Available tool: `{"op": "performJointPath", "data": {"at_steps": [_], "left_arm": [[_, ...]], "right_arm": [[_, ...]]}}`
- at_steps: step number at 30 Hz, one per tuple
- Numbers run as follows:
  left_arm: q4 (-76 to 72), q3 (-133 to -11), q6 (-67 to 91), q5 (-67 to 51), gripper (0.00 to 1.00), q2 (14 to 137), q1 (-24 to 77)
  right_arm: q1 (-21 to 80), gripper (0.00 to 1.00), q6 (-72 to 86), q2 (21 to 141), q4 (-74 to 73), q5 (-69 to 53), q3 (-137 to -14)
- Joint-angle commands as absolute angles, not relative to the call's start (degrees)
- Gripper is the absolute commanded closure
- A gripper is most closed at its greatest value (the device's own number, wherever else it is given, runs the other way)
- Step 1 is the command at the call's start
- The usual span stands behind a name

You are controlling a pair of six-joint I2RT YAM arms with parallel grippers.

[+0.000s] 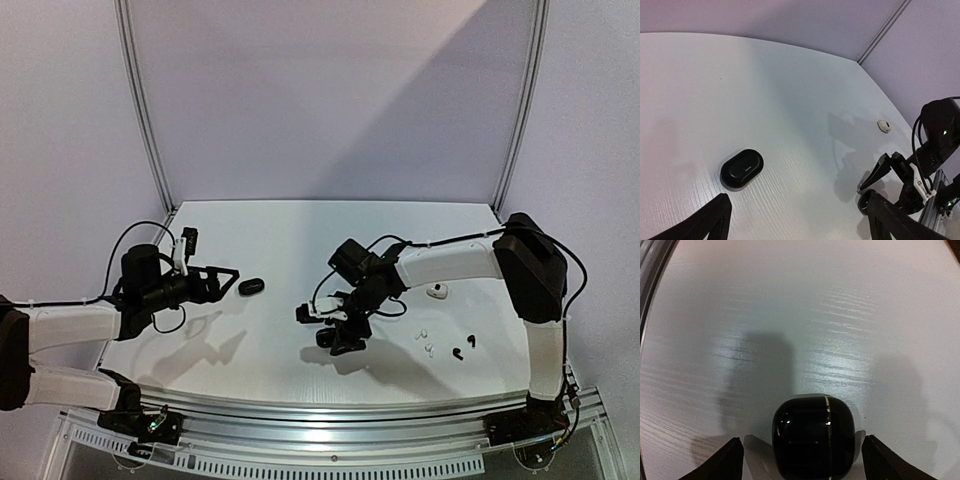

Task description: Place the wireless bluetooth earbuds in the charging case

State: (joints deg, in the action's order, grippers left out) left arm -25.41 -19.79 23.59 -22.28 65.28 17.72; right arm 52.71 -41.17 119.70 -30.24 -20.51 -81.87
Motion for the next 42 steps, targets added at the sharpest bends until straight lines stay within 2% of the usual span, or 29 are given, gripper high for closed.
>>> {"op": "performJointPath", "data": {"at_steps": [1, 6, 8, 11, 17, 21, 24, 26, 30, 36, 42], "left_arm": [[-25.1, -21.0, 22.6, -22.3, 0.04, 66.0, 17.3], [-25.0, -21.1, 22.7, -22.2, 0.04, 66.3, 17.3], [-25.0, -21.1, 22.7, -22.2, 0.04, 66.4, 17.3], [-25.0, -21.2, 22.6, -22.5, 0.04, 66.4, 17.3], [-25.1, -22.6, 22.6, -27.0, 0.09, 65.8, 17.3], [-26.8, -25.5, 21.7, -36.1, 0.15, 64.2, 17.3], [-32.9, -27.1, 22.0, -47.0, 0.15, 63.0, 17.4], [-34.5, -28.9, 22.4, -50.2, 0.15, 62.8, 17.9], [-33.2, -33.1, 23.6, -51.6, 0.13, 62.9, 19.2], [-32.9, -38.1, 27.9, -52.0, 0.11, 62.9, 20.5], [-32.4, -40.5, 29.4, -51.3, 0.21, 63.1, 22.6]], "right_arm": [[52.5, 0.2, -42.4, 122.1, -33.4, -21.9, -82.8], [52.5, 0.28, -42.1, 122.3, -32.8, -21.9, -82.1], [52.5, 0.36, -41.6, 122.3, -32.4, -21.8, -82.2], [52.5, 0.53, -40.6, 121.9, -31.4, -20.8, -82.0], [52.5, 0.62, -37.1, 116.8, -23.8, -15.1, -80.3], [53.3, 0.65, -33.1, 109.9, -14.6, -6.8, -79.9], [55.0, 0.66, -33.2, 104.2, -6.3, -1.3, -80.8], [56.5, 0.67, -34.0, 102.3, -3.8, 3.0, -82.7], [60.6, 0.68, -40.4, 102.6, -1.5, 10.6, -87.4], [64.4, 0.69, -48.7, 105.1, -1.4, 15.4, -93.9], [66.4, 0.69, -53.9, 106.6, -3.2, 15.9, -97.9]]}}
